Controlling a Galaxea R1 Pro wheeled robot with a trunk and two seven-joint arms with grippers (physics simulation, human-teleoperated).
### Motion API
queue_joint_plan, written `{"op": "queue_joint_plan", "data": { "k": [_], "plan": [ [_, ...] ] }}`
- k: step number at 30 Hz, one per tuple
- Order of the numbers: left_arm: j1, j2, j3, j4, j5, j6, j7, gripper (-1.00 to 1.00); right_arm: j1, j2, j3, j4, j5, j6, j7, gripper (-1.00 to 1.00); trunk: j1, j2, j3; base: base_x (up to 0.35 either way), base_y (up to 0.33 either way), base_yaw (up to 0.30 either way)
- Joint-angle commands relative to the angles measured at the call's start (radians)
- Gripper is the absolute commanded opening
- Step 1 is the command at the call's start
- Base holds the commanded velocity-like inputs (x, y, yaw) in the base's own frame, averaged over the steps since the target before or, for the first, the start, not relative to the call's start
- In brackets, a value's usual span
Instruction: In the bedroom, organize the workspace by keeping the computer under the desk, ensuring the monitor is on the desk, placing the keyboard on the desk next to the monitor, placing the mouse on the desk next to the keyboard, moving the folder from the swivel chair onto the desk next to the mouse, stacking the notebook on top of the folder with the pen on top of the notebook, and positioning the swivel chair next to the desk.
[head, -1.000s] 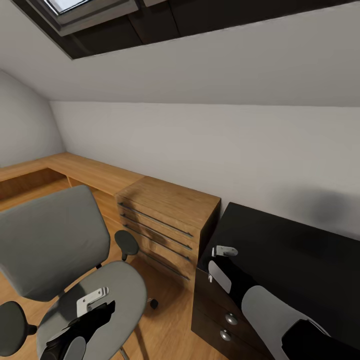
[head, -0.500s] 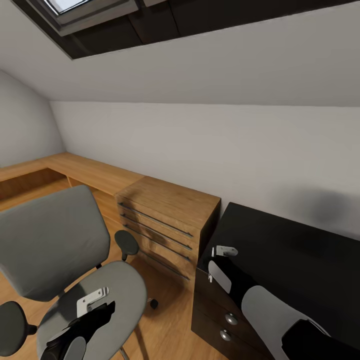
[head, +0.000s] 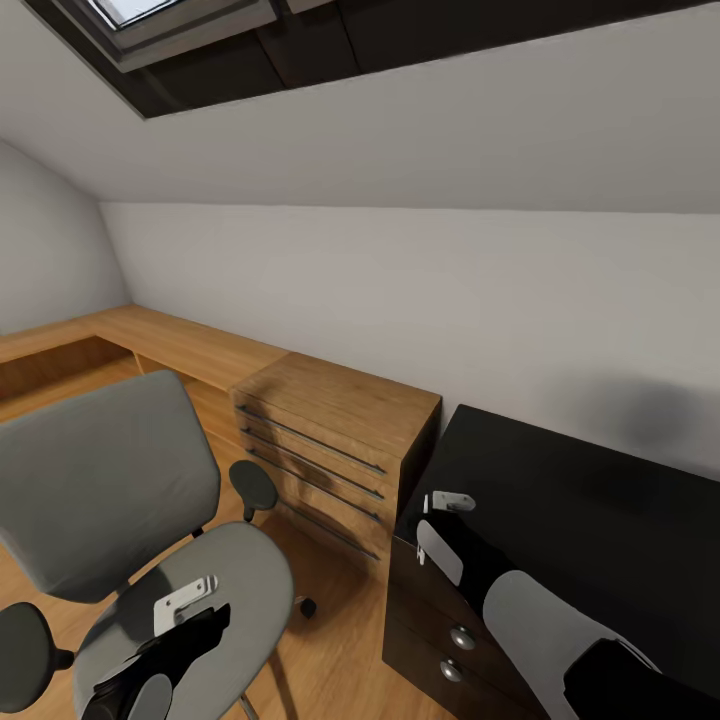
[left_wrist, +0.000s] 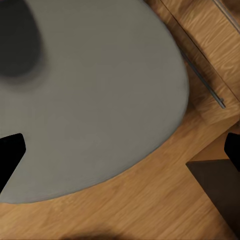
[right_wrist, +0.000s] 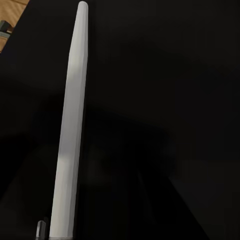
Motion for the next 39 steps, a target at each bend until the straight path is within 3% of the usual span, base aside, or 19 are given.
{"op": "queue_joint_plan", "data": {
  "k": [1,10,17,39],
  "plan": [
    [0.0,0.0,0.0,-0.002,0.011,0.002,0.008,1.0,0.0,-0.001,0.006,0.022,-0.016,0.019,-0.007,-1.0,0.0,0.0,-0.001,0.0,0.0,0.0],
    [0.0,0.0,0.0,-0.002,0.011,0.002,0.008,1.0,0.0,-0.001,0.003,0.021,-0.018,0.034,-0.008,-1.0,0.0,0.0,-0.001,0.0,0.0,0.0],
    [0.0,0.0,0.0,-0.001,0.011,0.002,0.008,1.0,0.0,0.0,-0.031,0.018,-0.018,0.082,-0.008,-1.0,0.0,0.0,-0.001,0.0,0.0,0.0],
    [0.0,0.0,0.0,0.0,0.011,0.002,0.008,1.0,0.0,-0.002,-0.032,-0.035,-0.018,0.116,-0.009,-1.0,0.0,0.0,-0.001,0.0,0.0,0.0]
  ]
}}
